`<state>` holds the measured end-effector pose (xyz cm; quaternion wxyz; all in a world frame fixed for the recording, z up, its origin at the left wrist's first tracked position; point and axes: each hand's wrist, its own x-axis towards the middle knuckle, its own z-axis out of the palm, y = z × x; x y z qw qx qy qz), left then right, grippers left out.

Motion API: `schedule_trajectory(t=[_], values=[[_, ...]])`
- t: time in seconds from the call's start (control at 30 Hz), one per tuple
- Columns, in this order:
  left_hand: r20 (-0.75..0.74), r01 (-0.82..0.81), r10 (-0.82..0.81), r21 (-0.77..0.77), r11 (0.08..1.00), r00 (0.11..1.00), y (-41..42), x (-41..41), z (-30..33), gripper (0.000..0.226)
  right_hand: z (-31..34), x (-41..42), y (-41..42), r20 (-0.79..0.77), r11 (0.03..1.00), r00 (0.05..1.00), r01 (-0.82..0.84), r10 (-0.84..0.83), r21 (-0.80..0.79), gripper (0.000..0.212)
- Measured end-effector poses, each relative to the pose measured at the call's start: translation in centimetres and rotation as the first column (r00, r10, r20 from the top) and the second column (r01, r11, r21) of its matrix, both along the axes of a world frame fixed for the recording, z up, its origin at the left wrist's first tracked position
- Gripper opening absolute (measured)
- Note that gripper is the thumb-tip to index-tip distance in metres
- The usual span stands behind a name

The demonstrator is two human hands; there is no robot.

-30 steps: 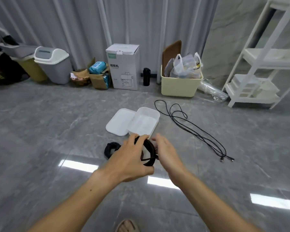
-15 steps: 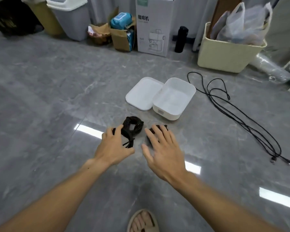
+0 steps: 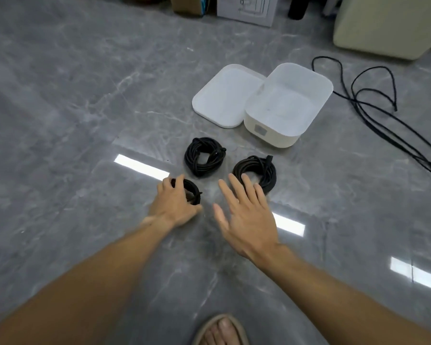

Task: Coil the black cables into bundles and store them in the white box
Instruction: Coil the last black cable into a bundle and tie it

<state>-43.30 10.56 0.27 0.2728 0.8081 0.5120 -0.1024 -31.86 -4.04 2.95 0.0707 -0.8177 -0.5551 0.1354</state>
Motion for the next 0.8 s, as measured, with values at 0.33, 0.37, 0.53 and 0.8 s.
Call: schedule_trajectory(t=[0.33,0.37,0.53,0.8], values=[[-0.066,0.008,-0.006,0.029,1.000,0.998,0.3,-0.1,-2.0,0.099,-1.4,1.1,-0.4,-0.031,1.000,0.999,0.023,-0.024,-0.019,0.062],[-0.068,0.014,-0.011,0.042,0.999,0.998,0.1,-0.1,-1.8,0.100,-1.2,1.4,-0.5,-0.030,1.000,0.999,0.028,-0.029,-0.014,0.062],[-0.040,0.068,-0.063,0.124,0.990,0.997,-0.9,0.4,1.0,0.094,1.1,2.9,-1.7,-0.033,0.998,0.997,0.070,-0.069,0.004,0.062],[0.052,0.222,-0.246,0.286,0.932,0.968,-2.9,4.9,10.8,0.089,8.9,6.8,-4.8,0.007,0.983,0.984,0.176,-0.177,0.041,0.061]])
